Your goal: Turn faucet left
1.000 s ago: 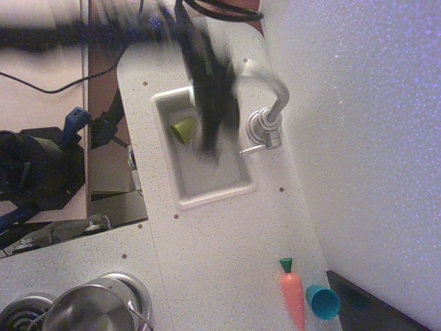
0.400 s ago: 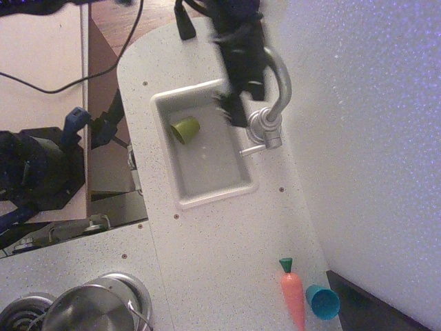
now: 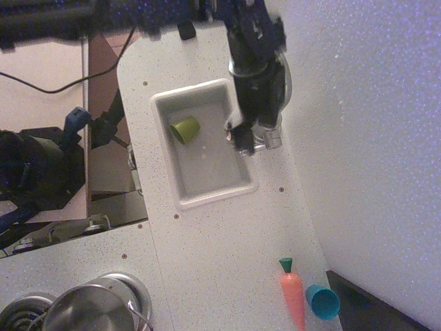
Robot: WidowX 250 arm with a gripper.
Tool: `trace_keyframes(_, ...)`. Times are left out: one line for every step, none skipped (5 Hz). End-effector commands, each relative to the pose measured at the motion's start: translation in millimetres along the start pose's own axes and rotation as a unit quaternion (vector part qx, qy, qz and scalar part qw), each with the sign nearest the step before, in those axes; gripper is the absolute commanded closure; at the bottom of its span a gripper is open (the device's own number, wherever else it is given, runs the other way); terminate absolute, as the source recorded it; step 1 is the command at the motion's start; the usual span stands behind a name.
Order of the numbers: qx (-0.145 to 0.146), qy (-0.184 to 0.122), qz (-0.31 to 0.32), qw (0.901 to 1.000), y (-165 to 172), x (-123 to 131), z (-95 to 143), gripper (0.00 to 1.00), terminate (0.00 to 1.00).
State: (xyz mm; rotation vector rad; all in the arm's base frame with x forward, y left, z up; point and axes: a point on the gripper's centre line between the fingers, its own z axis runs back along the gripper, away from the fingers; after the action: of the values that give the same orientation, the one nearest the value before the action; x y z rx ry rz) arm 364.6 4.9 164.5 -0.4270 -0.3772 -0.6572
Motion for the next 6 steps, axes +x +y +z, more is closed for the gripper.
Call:
trace_keyframes(0.024,0.002,-0.039,0.999,-66,7,36,0.0,0.0)
trace_keyframes(0.031,0.004,-0.091,0.9953,-114,17,39,0.0,0.0)
trace_keyframes(0.031,0.004,-0.091,0.9953,-114,17,39,0.0,0.0)
trace_keyframes(0.031,0.004,-0.091,0.9953,-114,17,39,0.0,0.0)
trace_keyframes(0.031,0.004,-0.091,0.9953,-114,17,39,0.0,0.0)
trace_keyframes(0.031,0.004,-0.091,0.9953,-114,17,39,0.0,0.0)
